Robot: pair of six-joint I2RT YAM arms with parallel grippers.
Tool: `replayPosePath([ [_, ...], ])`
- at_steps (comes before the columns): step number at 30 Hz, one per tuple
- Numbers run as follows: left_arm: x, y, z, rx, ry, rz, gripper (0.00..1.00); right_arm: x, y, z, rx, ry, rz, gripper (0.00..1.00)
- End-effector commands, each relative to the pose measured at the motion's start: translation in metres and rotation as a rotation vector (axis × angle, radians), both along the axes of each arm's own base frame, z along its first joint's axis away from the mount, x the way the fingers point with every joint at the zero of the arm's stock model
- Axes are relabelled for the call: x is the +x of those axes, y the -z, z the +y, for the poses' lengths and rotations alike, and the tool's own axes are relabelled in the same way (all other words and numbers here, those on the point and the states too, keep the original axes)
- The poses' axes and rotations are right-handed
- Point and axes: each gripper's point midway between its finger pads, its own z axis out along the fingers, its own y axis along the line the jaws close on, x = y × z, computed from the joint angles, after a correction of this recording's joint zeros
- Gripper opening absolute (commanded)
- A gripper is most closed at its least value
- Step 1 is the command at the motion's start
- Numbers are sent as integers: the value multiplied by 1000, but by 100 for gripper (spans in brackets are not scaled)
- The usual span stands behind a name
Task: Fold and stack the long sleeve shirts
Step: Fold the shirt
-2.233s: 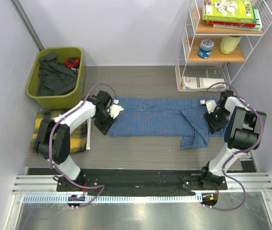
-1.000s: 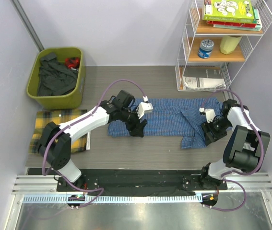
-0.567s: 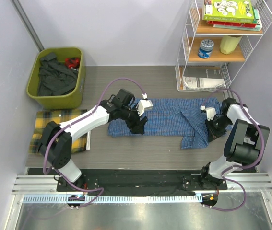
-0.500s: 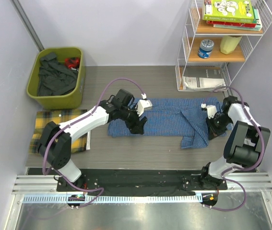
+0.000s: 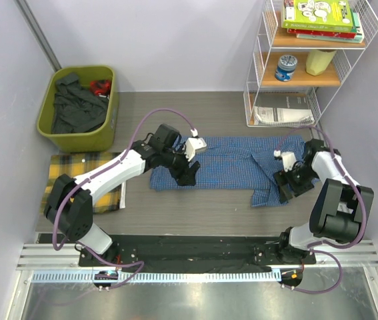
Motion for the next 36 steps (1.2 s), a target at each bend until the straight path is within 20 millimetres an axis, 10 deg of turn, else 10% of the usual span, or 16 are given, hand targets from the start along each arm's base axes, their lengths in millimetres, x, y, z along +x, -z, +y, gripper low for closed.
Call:
replayPosePath([
  [1,3,-9,1,-15,-17,-23,69,6,14,-7,-80,20,-36,75],
  [7,3,-7,5,-2,-24,-27,69,10,28,-18,-140,60,-55,60],
  [13,3,-3,7,10,-31,-27,69,22,21,-17,-125,80,-76,1],
  [23,-8,-4,16,24,-17,-6,68,51,-90,33,-45,-133,-259,1],
  [28,-10,-10,25,-10,-39,51,69,67,-91,94,-77,-373,-223,1],
  [36,4,-29,46,-172,-160,157,70,128,-90,199,72,-495,-178,55],
])
